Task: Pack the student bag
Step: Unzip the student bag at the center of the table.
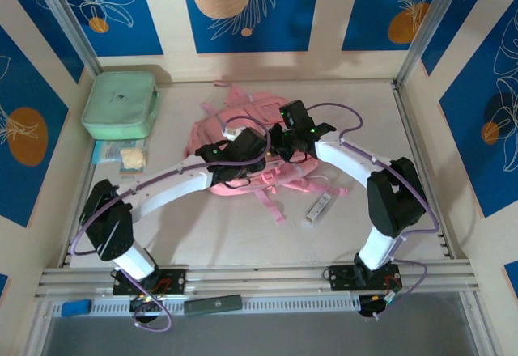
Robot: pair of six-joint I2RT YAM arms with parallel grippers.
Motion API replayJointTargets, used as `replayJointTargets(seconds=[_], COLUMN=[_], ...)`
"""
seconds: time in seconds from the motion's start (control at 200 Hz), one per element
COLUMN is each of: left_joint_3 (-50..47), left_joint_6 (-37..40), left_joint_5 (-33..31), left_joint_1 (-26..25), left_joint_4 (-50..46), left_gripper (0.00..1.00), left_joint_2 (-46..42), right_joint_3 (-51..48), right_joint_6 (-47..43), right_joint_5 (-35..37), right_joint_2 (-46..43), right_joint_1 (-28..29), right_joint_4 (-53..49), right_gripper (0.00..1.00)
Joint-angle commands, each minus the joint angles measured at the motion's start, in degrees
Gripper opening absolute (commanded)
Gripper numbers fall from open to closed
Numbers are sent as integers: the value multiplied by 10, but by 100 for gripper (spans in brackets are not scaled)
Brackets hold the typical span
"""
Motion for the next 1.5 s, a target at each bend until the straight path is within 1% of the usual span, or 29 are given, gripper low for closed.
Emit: replayJointTargets(seconds=[0.0, 0.145, 0.22, 0.38, 0.52, 0.605, 0.73, 0.875, 0.96, 1.09, 1.125, 1.185, 1.241, 1.341, 1.381, 1.436, 1.491], left_joint_3=[16, 18, 22, 20, 47, 42, 43, 10, -29, -74, -81, -81, -63, -40, -43, -53, -44], left_joint_6=[-42, -65, -97, -139, -135, -134, -151, -170, -169, -182, -172, -132, -103, -80, -76, -50, -53], left_joint_5=[-54, -61, -81, -106, -109, -99, -110, -143, -144, -156, -158, -140, -118, -72, -51, -11, 2], left_joint_1=[-14, -15, -16, -14, -12, -12, -9, -6, -6, -4, -4, -4, -4, -7, -8, -8, -8], left_joint_4=[-25, -21, -33, -11, 1, 31, -4, -46, -46, -84, -81, -60, -61, -41, -16, 50, 57], left_gripper=[50, 50, 52, 53, 54, 58, 58, 54, 52, 51, 51, 51, 51, 51, 51, 51, 50], left_joint_2=[11, 27, 36, 54, 80, 90, 99, 64, 23, -37, -52, -67, -67, -55, -49, -40, -23], right_joint_3=[10, 10, 11, 9, 9, 7, 9, 7, 12, 19, 21, 25, 29, 33, 31, 34, 35], right_joint_6=[17, 20, 21, 26, 32, 39, 35, 32, 26, 19, 19, 21, 20, 20, 21, 21, 20], right_joint_5=[-11, -10, -9, -8, -14, -25, -26, -26, -26, -23, -23, -25, -26, -20, -21, -21, -19], right_joint_2=[-26, -27, -26, -29, -29, -25, -24, -29, -30, -30, -28, -24, -21, -19, -19, -16, -16], right_joint_1=[6, 7, 7, 11, 12, 12, 11, 2, -3, -5, -6, -5, -5, -5, -5, -4, -3], right_joint_4=[16, 18, 18, 18, 22, 30, 28, 26, 21, 20, 20, 20, 20, 17, 19, 17, 16], right_gripper=[0, 0, 0, 0, 0, 0, 0, 0, 0, 0, 0, 0, 0, 0, 0, 0, 0])
